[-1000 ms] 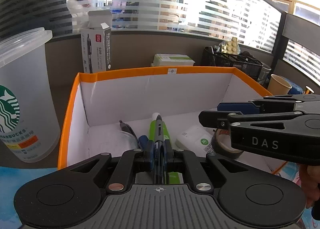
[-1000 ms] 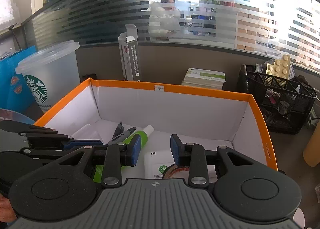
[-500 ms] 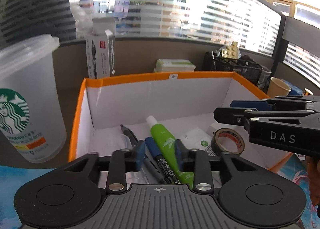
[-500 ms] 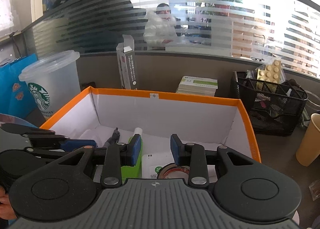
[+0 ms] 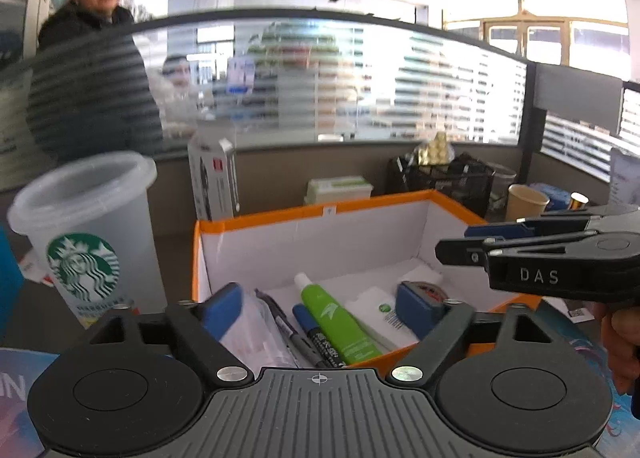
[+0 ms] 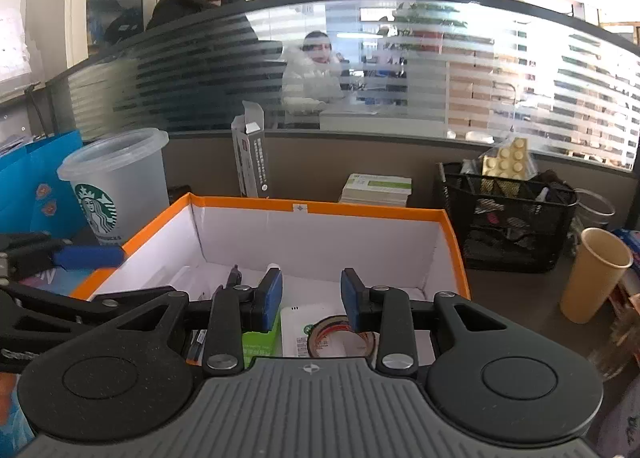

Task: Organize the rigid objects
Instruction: 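Lower the pen and green tube into the box and open both tools, then move both tools back toward the packets on the mouse mat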

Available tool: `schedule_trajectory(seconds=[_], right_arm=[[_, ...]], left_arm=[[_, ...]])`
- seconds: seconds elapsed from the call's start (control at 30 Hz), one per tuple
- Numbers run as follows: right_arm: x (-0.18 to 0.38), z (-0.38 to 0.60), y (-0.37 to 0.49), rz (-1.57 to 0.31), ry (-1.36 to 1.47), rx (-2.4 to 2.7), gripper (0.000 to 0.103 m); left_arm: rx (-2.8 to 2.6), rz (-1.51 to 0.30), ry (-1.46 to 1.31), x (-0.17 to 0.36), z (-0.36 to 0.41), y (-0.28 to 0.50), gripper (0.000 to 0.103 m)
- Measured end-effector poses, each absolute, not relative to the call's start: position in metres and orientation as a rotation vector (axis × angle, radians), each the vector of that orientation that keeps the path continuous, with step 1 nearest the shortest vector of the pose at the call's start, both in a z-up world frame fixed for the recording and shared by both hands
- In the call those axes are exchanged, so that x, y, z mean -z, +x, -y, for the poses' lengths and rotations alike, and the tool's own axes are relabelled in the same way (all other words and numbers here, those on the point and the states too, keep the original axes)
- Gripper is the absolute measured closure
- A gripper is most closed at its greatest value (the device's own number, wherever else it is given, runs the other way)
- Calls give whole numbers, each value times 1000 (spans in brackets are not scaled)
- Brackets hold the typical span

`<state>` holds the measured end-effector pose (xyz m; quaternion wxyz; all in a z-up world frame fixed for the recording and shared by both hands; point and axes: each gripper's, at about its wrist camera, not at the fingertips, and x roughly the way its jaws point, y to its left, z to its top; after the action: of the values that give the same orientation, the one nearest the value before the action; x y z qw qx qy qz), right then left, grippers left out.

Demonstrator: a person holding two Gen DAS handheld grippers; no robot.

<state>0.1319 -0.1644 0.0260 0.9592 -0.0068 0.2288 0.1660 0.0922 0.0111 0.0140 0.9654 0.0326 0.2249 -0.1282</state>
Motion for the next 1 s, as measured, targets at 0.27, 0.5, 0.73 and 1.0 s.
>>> schedule_trajectory(seconds=[0.27, 0.5, 0.73, 1.0], right_arm=[[-34, 178, 86, -398, -40, -279, 40], [-14, 196, 49, -402, -106, -195, 10], [43, 189, 44, -569, -151, -256, 13], [55, 173, 64, -644, -69, -453, 13]], left_arm=[[245, -399, 87, -21, -14, 61, 3], [236, -424, 84, -7, -25, 43, 2], [249, -503, 107, 18, -26, 41, 2], [230, -526, 105, 26, -31, 40, 2]])
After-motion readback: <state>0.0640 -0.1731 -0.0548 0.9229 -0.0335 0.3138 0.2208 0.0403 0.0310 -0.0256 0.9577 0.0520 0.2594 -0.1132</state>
